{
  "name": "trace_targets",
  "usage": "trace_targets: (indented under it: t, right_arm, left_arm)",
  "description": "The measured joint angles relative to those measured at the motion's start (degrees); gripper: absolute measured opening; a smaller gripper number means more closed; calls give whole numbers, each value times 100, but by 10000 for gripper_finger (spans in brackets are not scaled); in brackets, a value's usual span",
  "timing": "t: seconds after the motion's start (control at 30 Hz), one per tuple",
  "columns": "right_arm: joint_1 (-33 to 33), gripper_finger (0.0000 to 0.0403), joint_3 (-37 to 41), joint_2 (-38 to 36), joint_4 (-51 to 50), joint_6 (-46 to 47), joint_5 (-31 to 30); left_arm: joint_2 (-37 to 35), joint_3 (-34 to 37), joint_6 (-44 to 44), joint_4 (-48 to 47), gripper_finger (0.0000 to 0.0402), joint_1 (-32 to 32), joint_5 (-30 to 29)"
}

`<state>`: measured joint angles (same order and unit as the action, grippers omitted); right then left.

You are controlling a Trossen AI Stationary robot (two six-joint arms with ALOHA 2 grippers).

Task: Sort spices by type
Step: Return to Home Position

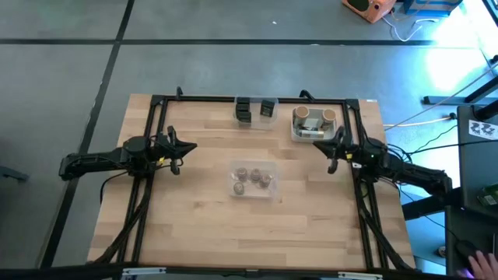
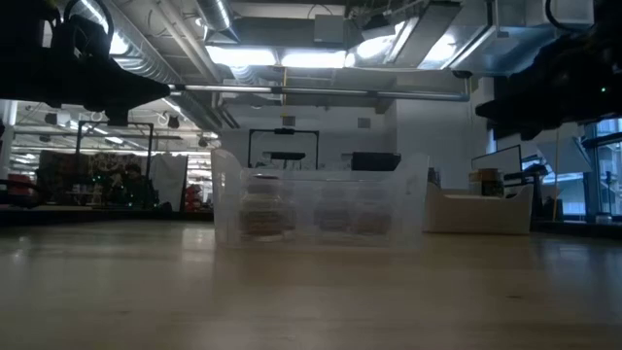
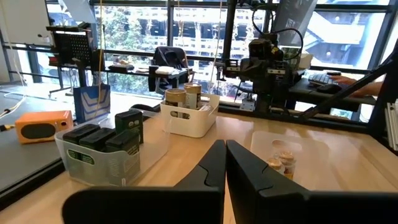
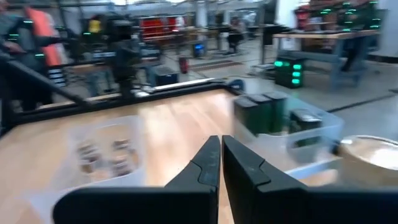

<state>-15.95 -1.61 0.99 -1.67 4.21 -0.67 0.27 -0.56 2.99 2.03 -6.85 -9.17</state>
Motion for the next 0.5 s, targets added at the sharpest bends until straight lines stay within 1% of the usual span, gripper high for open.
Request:
trace_targets:
  t: [0.2, 0.5]
  right_arm:
    - [294, 19, 22, -2, 128, 0, 121]
    - [283, 19, 22, -1, 133, 0, 134]
  left_arm:
    - [3, 0, 1, 0, 0, 0, 0]
    - [2, 0, 0, 0, 0, 0, 0]
